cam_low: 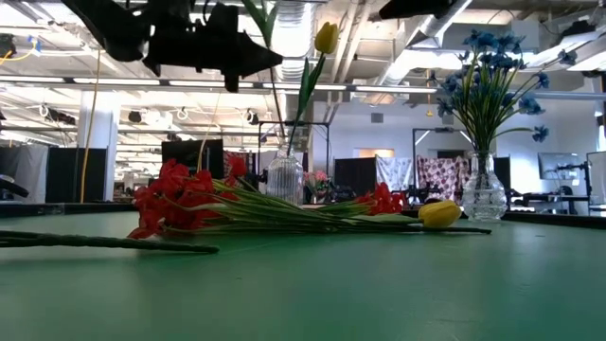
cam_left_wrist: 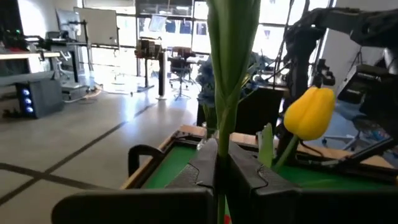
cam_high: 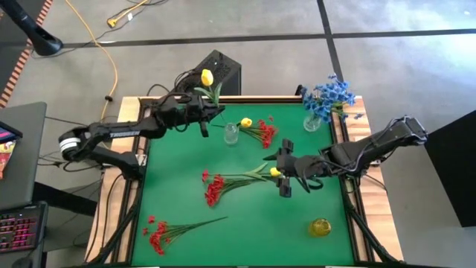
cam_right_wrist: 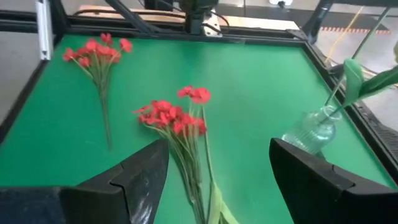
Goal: Sort flowers into vase by color
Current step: Put the top yellow tulip into the left transparent vase
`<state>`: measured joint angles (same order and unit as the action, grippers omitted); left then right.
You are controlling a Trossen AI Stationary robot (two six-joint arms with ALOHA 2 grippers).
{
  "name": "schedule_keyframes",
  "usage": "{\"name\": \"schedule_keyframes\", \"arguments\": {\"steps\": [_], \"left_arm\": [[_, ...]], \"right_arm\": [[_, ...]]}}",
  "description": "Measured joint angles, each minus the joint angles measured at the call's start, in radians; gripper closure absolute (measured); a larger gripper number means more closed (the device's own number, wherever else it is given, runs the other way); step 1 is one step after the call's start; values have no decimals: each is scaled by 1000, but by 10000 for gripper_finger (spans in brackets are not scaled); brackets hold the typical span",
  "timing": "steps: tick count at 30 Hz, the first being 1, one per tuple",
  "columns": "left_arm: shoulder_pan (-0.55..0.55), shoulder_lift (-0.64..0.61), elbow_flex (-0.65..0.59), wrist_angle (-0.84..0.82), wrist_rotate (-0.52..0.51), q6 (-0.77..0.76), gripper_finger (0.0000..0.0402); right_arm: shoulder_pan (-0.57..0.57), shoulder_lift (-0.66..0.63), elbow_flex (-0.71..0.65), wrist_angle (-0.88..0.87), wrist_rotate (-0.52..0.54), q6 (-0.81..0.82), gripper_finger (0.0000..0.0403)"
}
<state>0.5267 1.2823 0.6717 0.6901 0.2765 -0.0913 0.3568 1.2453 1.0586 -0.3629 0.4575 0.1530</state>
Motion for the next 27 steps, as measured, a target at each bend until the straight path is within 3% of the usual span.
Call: {"name": "schedule_keyframes", "arguments": {"steps": [27], "left_arm": [[13, 29, 4, -4, -8, 9, 401]], "right_arm": [[3, -1, -1, -2, 15, 5, 97]]}}
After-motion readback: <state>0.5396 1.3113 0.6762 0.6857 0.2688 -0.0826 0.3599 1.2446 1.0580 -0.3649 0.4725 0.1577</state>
